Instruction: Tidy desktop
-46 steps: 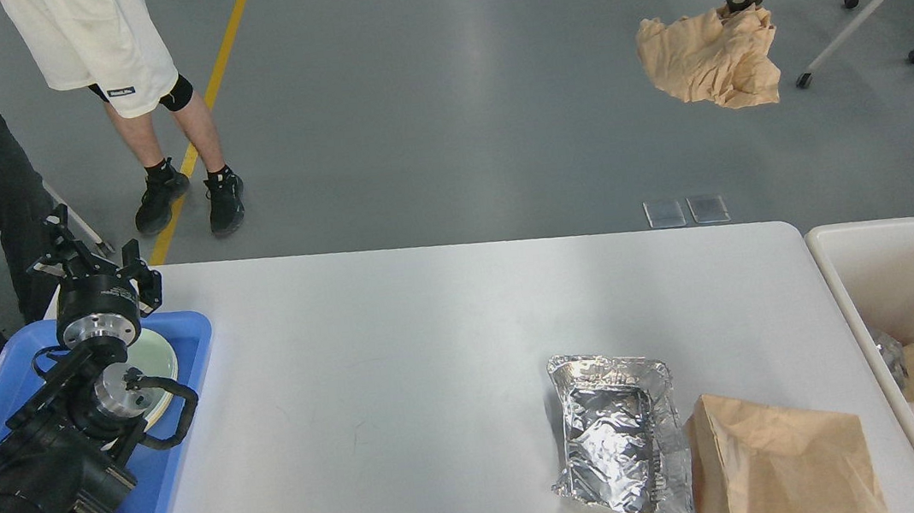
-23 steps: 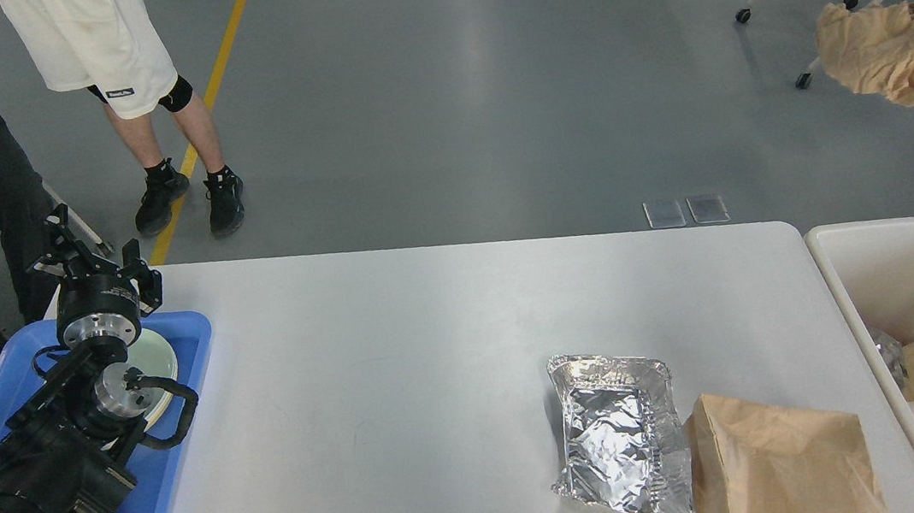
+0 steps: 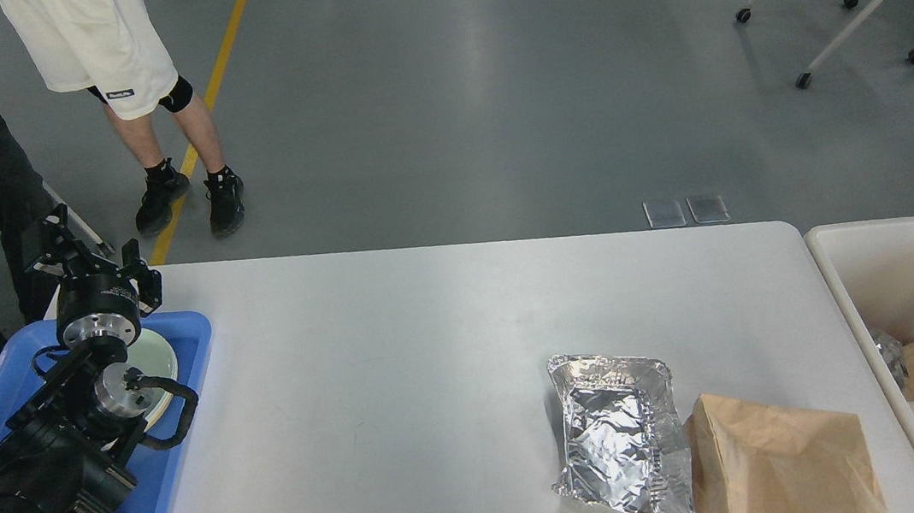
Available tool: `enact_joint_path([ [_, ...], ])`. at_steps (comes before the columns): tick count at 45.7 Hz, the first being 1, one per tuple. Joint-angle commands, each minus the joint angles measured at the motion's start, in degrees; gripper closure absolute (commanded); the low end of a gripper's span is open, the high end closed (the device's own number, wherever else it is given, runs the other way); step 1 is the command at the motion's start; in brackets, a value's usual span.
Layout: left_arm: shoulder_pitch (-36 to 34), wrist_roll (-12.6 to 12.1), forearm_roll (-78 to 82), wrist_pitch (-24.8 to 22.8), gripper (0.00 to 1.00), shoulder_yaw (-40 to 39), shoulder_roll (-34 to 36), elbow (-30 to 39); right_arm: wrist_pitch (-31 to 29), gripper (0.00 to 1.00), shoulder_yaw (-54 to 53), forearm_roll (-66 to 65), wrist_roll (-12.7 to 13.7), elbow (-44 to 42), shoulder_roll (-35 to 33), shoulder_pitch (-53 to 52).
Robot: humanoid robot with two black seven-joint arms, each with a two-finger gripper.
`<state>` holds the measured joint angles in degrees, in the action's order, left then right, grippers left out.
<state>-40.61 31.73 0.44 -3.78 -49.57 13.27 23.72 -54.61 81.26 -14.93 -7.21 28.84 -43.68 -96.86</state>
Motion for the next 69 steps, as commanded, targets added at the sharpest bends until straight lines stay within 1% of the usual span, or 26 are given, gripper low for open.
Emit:
enact_joint_path([
  [1,0.00,0.00,0.00,0.00,0.04,0.00,0.00,0.01,4.58,1.00,-3.03,-0.01,0.00,-0.02,-1.06,6.23],
  [8,0.00,0.00,0.00,0.00,0.04,0.00,0.00,0.01,13.64,1.00,-8.30,0.08,0.00,-0.54,-0.97,15.02],
  [9,0.00,0.00,0.00,0.00,0.04,0.00,0.00,0.01,16.87,1.00,-9.88,0.08,0.00,-0.54,-0.97,17.73],
  [11,0.00,0.00,0.00,0.00,0.04,0.00,0.00,0.01,19.87,1.00,-11.03,0.17,0.00,-0.63,-0.97,19.94],
  [15,0.00,0.00,0.00,0.00,0.04,0.00,0.00,0.01,27.78,1.00,-13.49,0.43,0.00,-1.07,-0.79,24.16],
  [17,0.00,0.00,0.00,0.00,0.04,0.00,0.00,0.01,31.21,1.00,-14.90,0.52,0.00,-1.25,-0.53,26.36],
  [19,0.00,0.00,0.00,0.00,0.04,0.00,0.00,-0.08,33.41,1.00,-16.13,0.52,0.00,-1.33,-0.44,28.29],
  [22,0.00,0.00,0.00,0.00,0.04,0.00,0.00,0.01,34.83,1.00,-17.71,0.43,-0.08,-1.42,-0.44,30.41],
  [36,0.00,0.00,0.00,0.00,0.04,0.00,0.00,0.01,35.80,1.00,-18.77,0.61,-0.08,-1.77,-0.18,32.17],
  [37,0.00,0.00,0.00,0.00,0.04,0.00,0.00,0.01,35.88,0.95,-18.77,0.69,-0.08,-1.77,-0.18,32.26],
  [40,0.00,0.00,0.00,0.00,0.04,0.00,0.00,0.01,36.15,0.70,-18.86,0.87,-0.08,-1.86,-0.09,32.35],
  [42,0.00,0.00,0.00,0.00,0.04,0.00,0.00,0.01,36.58,0.51,-18.86,0.96,-0.17,-1.86,0.17,32.35],
  [44,0.00,0.00,0.00,0.00,0.04,0.00,0.00,0.01,37.20,0.36,-18.86,0.96,-0.17,-1.86,0.52,32.35],
  [45,0.00,0.00,0.00,0.00,0.04,0.00,0.00,-0.08,37.46,0.31,-18.95,0.96,-0.17,-1.78,0.61,32.43],
  [50,0.00,0.00,0.00,0.00,0.04,0.00,0.00,0.01,38.08,0.15,-18.95,0.96,-0.17,-1.78,0.96,32.61],
  [55,0.00,0.00,0.00,0.00,0.04,0.00,0.00,0.01,38.08,0.04,-18.77,0.96,-0.17,-1.86,1.40,32.61],
  [65,0.00,0.00,0.00,0.00,0.04,0.00,0.00,0.01,38.00,0.00,-18.60,0.96,-0.09,-1.77,1.49,31.38],
  [69,0.00,0.00,0.00,0.00,0.04,0.00,0.00,0.01,37.64,0.00,-17.89,0.17,-0.08,-1.51,1.32,28.05],
])
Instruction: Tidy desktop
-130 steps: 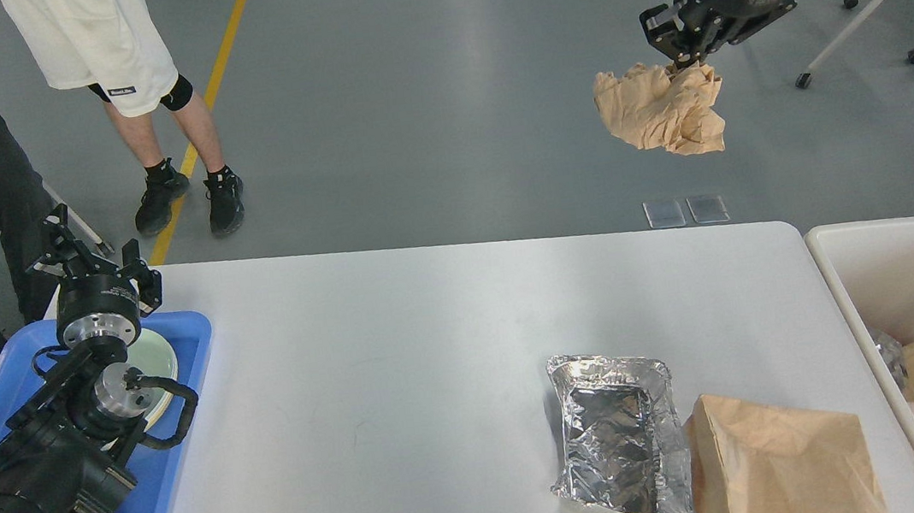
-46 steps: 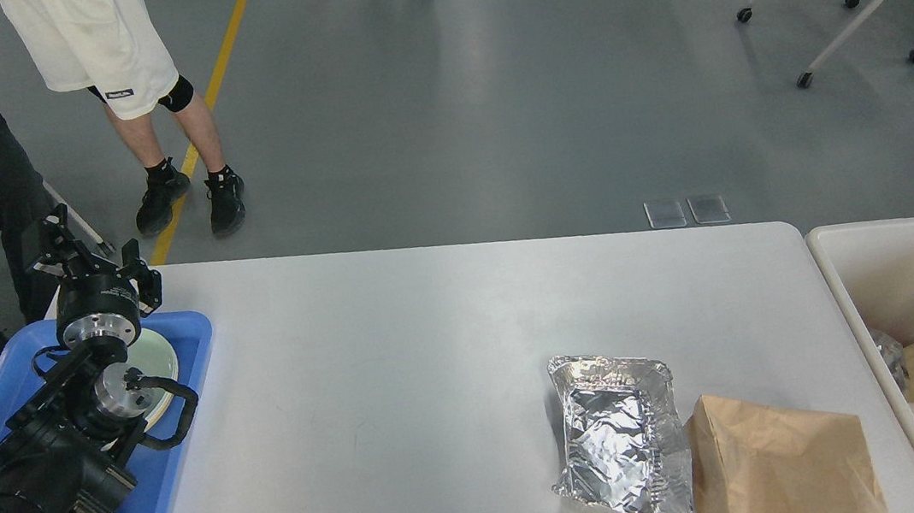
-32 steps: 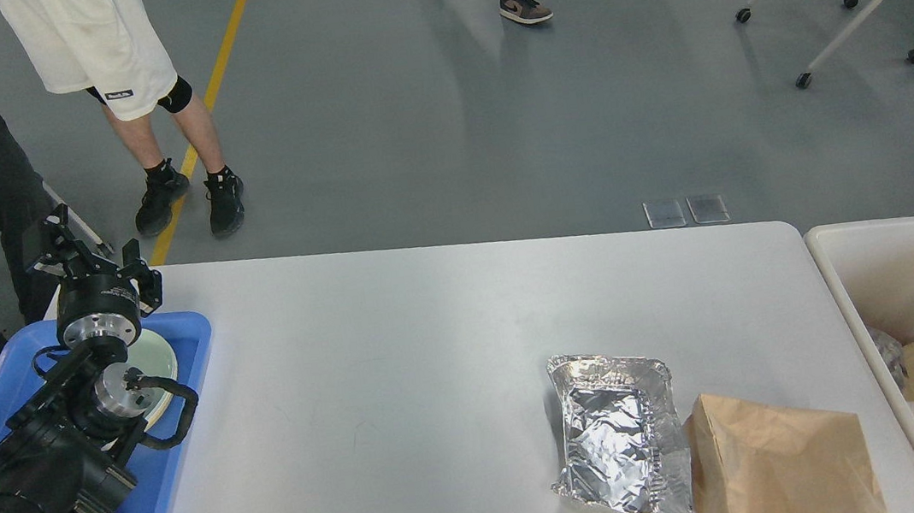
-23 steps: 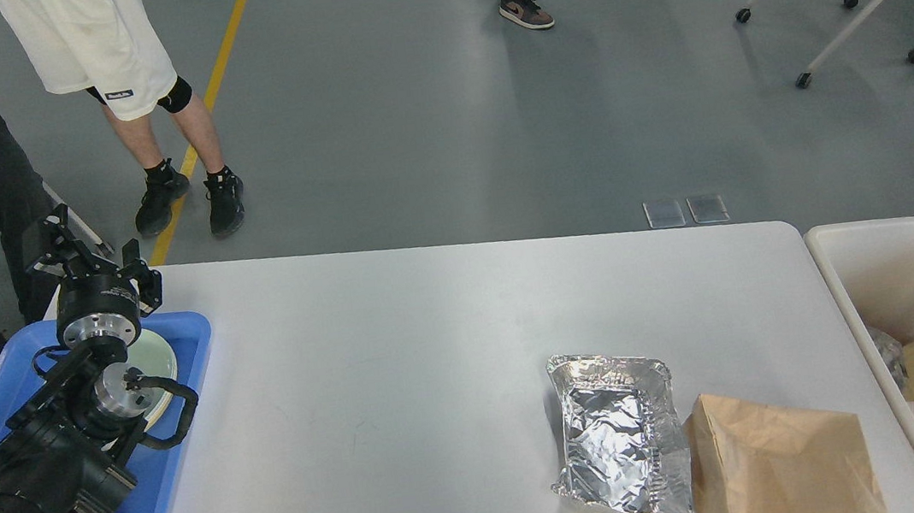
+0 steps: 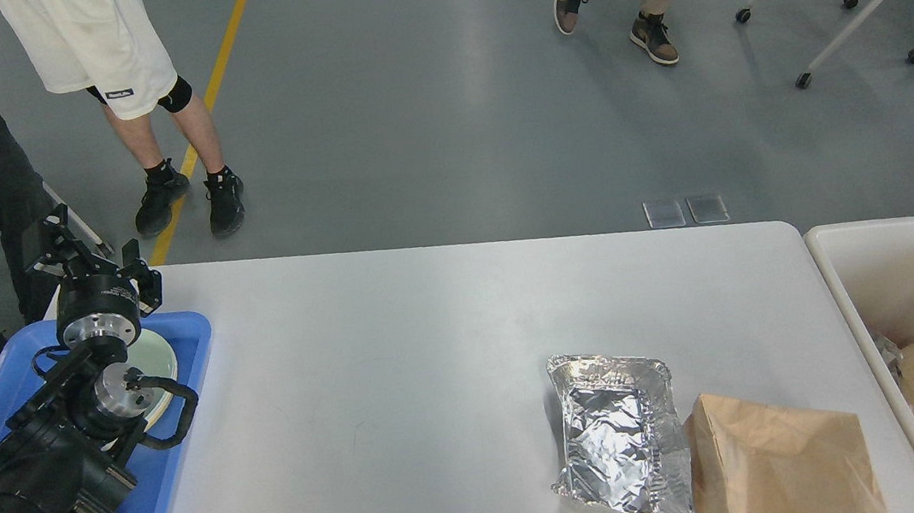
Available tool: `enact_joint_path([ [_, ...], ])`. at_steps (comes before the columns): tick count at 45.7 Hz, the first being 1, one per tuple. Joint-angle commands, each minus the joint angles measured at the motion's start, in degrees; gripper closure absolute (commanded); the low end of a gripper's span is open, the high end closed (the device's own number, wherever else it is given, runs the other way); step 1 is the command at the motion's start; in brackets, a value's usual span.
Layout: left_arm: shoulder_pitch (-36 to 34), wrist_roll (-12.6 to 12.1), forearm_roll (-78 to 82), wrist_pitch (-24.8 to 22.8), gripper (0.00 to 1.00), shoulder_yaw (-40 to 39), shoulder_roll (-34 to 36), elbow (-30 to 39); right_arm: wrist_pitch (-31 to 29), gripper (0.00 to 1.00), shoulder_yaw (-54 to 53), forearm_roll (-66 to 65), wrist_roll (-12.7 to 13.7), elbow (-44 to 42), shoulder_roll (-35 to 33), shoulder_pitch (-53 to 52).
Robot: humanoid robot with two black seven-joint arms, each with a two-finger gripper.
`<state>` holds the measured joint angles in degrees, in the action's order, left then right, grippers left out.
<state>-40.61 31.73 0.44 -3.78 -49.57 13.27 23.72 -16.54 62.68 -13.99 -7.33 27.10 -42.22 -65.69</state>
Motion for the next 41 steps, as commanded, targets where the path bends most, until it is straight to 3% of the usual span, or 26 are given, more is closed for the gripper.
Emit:
enact_joint_path([
  [1,0.00,0.00,0.00,0.00,0.04,0.00,0.00,0.01,-0.68,0.00,1.04,-0.95,0.04,0.32,-0.32,-3.91],
  [19,0.00,0.00,0.00,0.00,0.04,0.00,0.00,0.01,-3.05,0.00,10.97,-0.95,0.04,1.47,0.64,-19.56],
  [41,0.00,0.00,0.00,0.00,0.04,0.00,0.00,0.01,-28.62,0.00,14.76,-0.69,-0.05,3.57,11.45,-36.96],
])
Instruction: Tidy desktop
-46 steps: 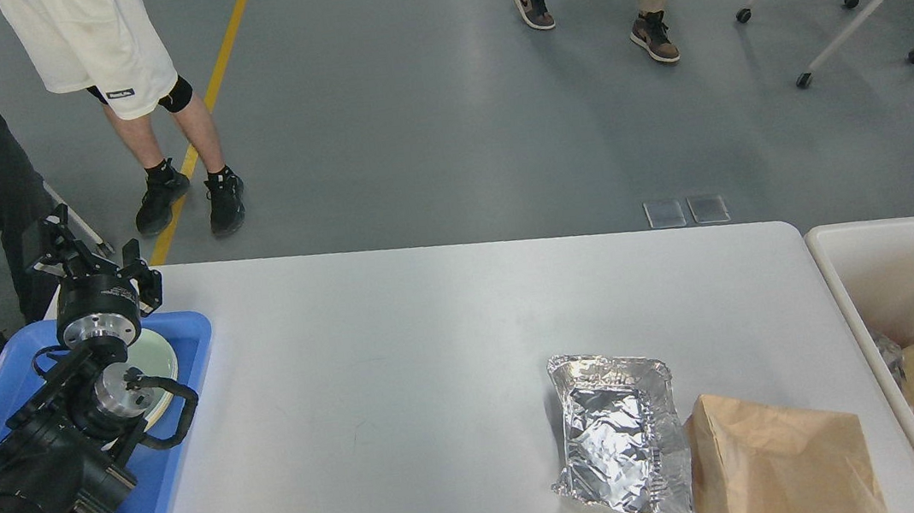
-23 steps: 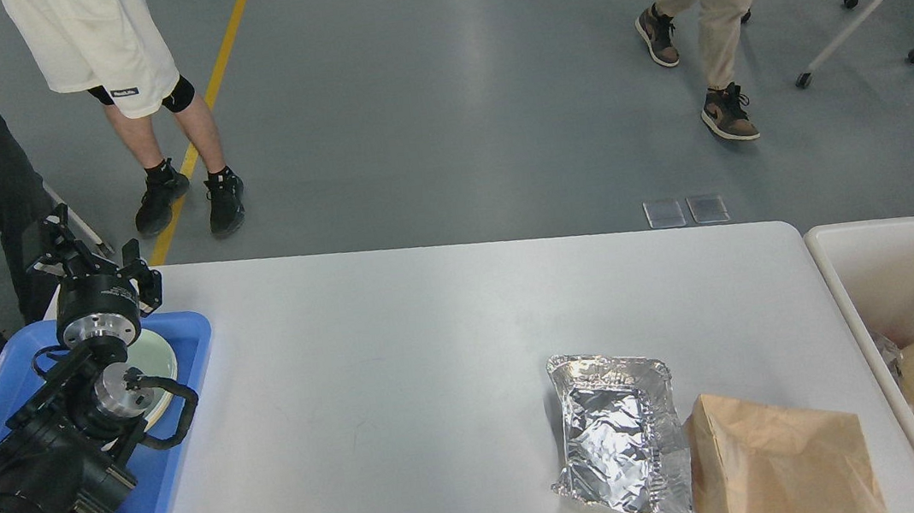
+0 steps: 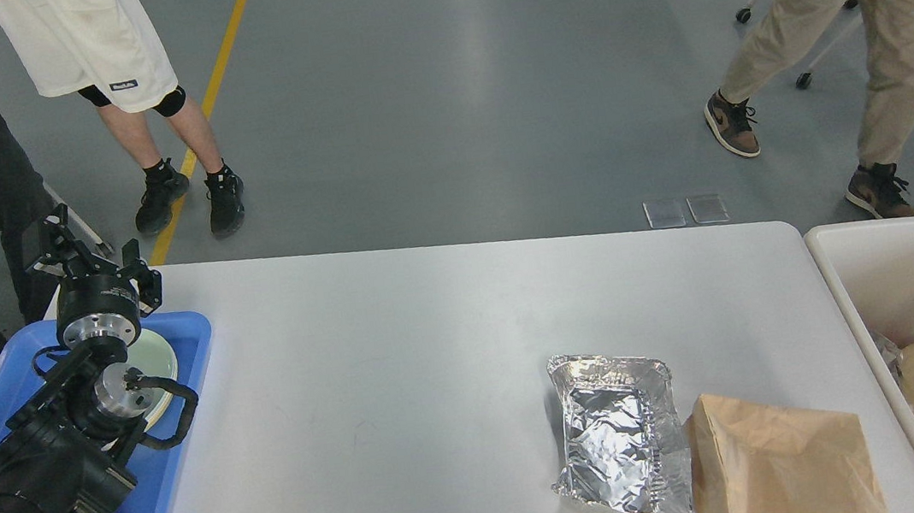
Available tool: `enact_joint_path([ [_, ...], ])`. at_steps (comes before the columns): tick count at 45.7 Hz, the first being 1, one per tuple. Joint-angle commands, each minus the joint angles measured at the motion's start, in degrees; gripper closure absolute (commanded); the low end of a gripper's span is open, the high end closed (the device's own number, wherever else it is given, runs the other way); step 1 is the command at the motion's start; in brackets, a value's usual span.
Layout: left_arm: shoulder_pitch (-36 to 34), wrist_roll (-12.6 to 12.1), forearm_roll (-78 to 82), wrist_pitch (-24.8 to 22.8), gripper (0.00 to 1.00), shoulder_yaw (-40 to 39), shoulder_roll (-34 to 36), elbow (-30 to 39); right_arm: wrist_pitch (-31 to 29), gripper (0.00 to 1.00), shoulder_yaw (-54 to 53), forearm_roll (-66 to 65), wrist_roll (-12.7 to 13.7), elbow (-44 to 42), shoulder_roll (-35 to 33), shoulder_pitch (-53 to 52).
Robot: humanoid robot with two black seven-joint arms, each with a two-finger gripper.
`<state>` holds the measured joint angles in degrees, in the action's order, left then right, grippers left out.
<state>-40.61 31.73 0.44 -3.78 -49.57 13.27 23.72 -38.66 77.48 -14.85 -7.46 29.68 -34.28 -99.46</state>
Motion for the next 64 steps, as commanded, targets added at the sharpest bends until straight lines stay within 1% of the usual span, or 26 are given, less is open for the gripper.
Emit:
enact_joint_path([
  [1,0.00,0.00,0.00,0.00,0.04,0.00,0.00,0.01,-7.30,0.00,-0.05,0.17,-0.01,1.52,4.13,-3.89],
  [8,0.00,0.00,0.00,0.00,0.04,0.00,0.00,0.01,-10.91,0.00,-0.05,-0.09,-0.01,8.19,8.61,-8.11],
  [20,0.00,0.00,0.00,0.00,0.04,0.00,0.00,-0.08,-11.18,0.00,-1.28,0.43,0.07,13.47,17.40,-10.40],
  [28,0.00,0.00,0.00,0.00,0.04,0.00,0.00,0.01,-11.00,0.00,-2.77,1.05,-0.01,14.18,24.25,-9.18],
  [32,0.00,0.00,0.00,0.00,0.04,0.00,0.00,0.01,-10.39,0.00,-4.00,1.14,-0.01,14.09,26.54,-7.07],
  [41,0.00,0.00,0.00,0.00,0.04,0.00,0.00,0.01,-9.07,0.00,-5.59,0.96,0.07,12.51,29.80,1.81],
  [53,0.00,0.00,0.00,0.00,0.04,0.00,0.00,0.01,-5.11,0.00,-5.76,1.14,0.07,11.37,34.10,8.75],
  [64,0.00,0.00,0.00,0.00,0.04,0.00,0.00,0.01,-0.72,0.00,-6.29,2.37,0.07,11.28,36.13,13.76],
])
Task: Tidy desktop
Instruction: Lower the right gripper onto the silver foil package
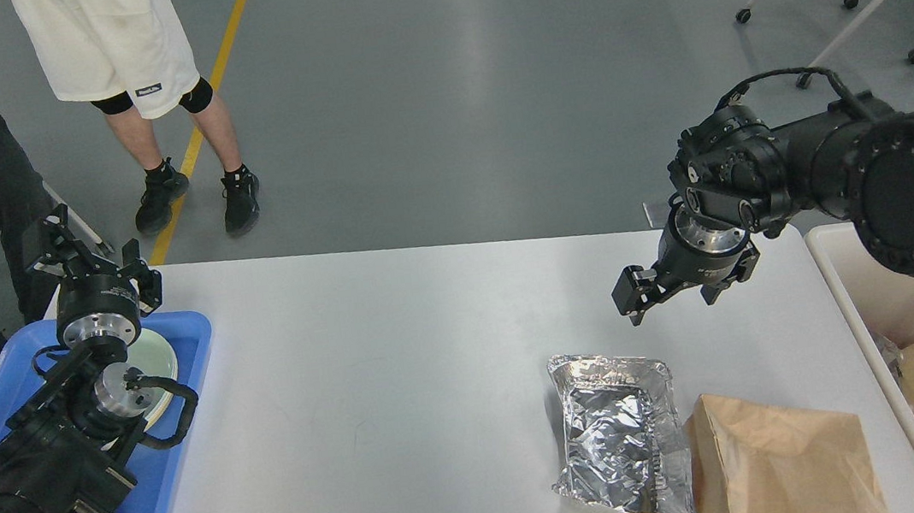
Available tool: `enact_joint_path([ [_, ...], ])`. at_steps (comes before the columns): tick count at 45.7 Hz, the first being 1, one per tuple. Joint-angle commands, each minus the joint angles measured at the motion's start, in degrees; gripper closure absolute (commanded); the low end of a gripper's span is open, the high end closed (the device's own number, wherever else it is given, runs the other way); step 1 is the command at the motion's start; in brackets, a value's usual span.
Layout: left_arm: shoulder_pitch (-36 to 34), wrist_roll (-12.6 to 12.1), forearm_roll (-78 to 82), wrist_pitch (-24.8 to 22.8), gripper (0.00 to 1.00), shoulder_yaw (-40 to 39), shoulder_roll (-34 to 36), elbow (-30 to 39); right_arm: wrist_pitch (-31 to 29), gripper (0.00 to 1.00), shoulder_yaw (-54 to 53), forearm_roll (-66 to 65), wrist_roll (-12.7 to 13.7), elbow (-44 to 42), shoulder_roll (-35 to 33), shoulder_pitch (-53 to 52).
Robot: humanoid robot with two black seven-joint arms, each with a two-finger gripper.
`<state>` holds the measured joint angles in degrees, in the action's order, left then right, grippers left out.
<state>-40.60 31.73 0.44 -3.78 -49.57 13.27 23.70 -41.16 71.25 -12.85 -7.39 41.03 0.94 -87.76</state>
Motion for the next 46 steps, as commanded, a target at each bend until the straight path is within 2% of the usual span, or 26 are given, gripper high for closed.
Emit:
enact_joint_path([
  [1,0.00,0.00,0.00,0.00,0.04,0.00,0.00,0.03,2.05,0.00,-0.06,0.37,0.01,-0.07,0.91,2.24],
  [19,0.00,0.00,0.00,0.00,0.04,0.00,0.00,0.03,5.21,0.00,-0.24,5.91,0.01,-4.64,0.82,6.46],
  [46,0.00,0.00,0.00,0.00,0.04,0.00,0.00,0.03,6.18,0.00,0.29,6.70,0.01,-4.02,-0.76,11.03],
])
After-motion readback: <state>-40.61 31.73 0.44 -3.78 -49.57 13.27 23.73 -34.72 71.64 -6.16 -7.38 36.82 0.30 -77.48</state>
